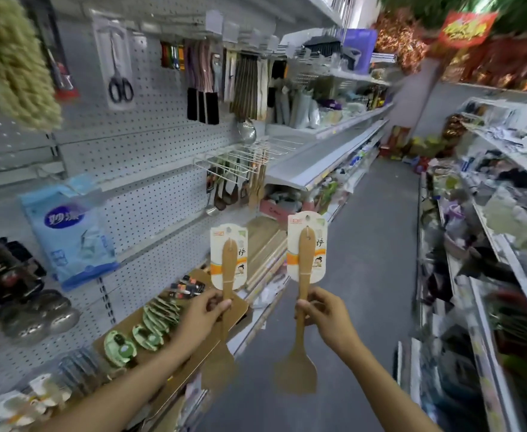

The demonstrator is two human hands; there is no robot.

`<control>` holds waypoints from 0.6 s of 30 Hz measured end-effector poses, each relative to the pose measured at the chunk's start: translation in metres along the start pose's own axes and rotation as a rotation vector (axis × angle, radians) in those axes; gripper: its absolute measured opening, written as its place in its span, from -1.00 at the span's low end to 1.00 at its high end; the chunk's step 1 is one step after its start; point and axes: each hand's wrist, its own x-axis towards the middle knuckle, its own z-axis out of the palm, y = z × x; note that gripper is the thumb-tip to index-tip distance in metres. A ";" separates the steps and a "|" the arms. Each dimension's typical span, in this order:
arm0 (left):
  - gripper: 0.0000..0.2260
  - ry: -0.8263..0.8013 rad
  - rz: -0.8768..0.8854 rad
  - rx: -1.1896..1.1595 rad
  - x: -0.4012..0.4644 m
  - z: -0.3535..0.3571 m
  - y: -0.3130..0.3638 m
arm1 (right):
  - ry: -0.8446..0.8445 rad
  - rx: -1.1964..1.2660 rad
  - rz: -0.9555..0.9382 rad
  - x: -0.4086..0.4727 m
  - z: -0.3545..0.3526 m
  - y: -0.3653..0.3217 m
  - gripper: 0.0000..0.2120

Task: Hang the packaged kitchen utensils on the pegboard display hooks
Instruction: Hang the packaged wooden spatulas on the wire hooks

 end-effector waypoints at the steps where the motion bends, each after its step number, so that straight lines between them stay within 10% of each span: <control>1: -0.92 -0.005 0.002 0.000 0.019 0.010 0.002 | 0.003 -0.011 -0.003 0.018 -0.010 0.003 -0.91; 18: -0.97 0.060 -0.097 0.031 0.263 0.175 0.004 | -0.153 0.019 -0.029 0.306 -0.149 0.122 -0.87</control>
